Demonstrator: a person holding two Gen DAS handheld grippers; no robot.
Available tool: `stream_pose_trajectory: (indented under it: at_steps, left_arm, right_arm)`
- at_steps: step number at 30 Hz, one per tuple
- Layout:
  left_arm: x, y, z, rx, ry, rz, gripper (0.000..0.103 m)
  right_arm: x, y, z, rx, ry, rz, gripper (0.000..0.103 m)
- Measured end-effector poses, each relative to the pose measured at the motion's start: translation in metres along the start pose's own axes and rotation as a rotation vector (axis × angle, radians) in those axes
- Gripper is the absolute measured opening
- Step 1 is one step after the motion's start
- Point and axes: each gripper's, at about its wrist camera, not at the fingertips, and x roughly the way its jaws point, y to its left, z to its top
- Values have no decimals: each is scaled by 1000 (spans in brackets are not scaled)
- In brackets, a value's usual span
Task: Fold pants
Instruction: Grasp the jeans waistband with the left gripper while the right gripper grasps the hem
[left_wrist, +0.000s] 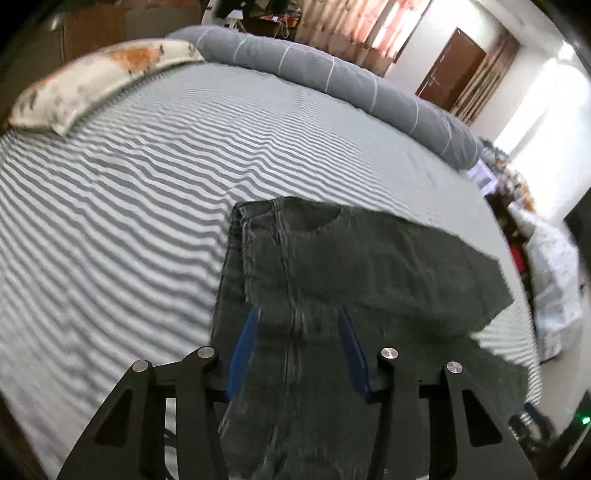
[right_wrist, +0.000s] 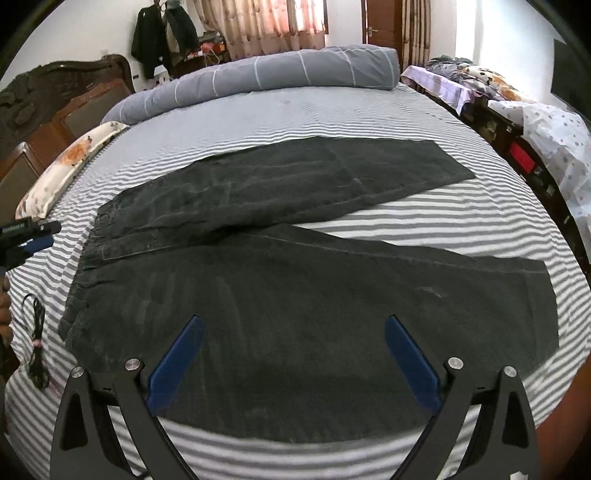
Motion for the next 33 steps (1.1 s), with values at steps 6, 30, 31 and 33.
stream_pose_trajectory:
  at_steps: [6,30,31,33]
  left_arm:
    - [43,26,22,-47,-12,-56,41]
    - [136,52,78,-160,14,-90,34]
    - [138,50,79,-162,7,-85,34]
    - [139,45,78,-153,-15,-72,34]
  right_arm:
    - [35,24,26,-36,14,7,98]
    - [142,71,95,-177,31,7,98]
    - [146,71,101,-196,34,15,98]
    - [156,69,116,-225,49,51,98]
